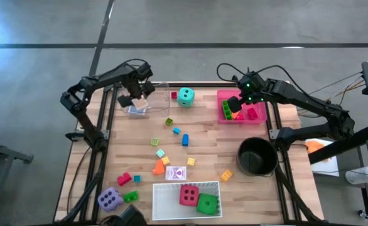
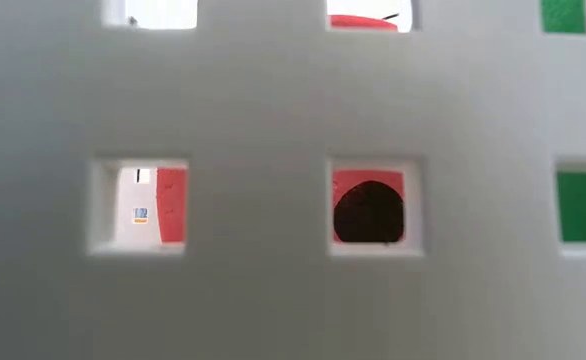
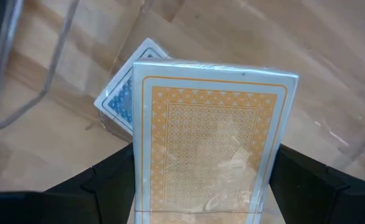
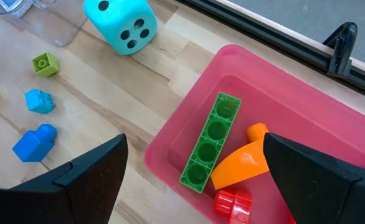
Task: Pick & Place Toys
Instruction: Put the yellow deck of cards into the transparent bin
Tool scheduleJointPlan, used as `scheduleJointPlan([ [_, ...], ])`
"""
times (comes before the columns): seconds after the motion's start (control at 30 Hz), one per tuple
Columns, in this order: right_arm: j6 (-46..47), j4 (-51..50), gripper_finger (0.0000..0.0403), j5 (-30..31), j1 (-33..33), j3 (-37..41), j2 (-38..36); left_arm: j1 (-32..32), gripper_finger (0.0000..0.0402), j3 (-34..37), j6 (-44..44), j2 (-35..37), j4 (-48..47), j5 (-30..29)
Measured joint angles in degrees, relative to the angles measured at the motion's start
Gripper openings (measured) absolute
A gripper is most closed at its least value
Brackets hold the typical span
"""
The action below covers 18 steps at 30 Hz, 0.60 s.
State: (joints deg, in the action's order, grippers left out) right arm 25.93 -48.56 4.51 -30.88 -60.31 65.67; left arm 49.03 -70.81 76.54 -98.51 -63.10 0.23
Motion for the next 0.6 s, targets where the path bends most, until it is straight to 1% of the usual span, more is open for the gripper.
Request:
scheduleJointPlan([
  [0.17,0.0,0.0,0.0366,0.0,0.0,0.0,0.0,0.0,0.0301,0.9,2.8,-1.2,-0.1,2.0],
  [0.43,0.0,0.0,0.0366,0.0,0.0,0.0,0.0,0.0,0.0301,7.1,3.5,-0.9,6.2,3.7],
  [0.6,0.0,0.0,0.0366,0.0,0.0,0.0,0.0,0.0,0.0301,8.7,5.0,-0.8,7.9,3.7],
])
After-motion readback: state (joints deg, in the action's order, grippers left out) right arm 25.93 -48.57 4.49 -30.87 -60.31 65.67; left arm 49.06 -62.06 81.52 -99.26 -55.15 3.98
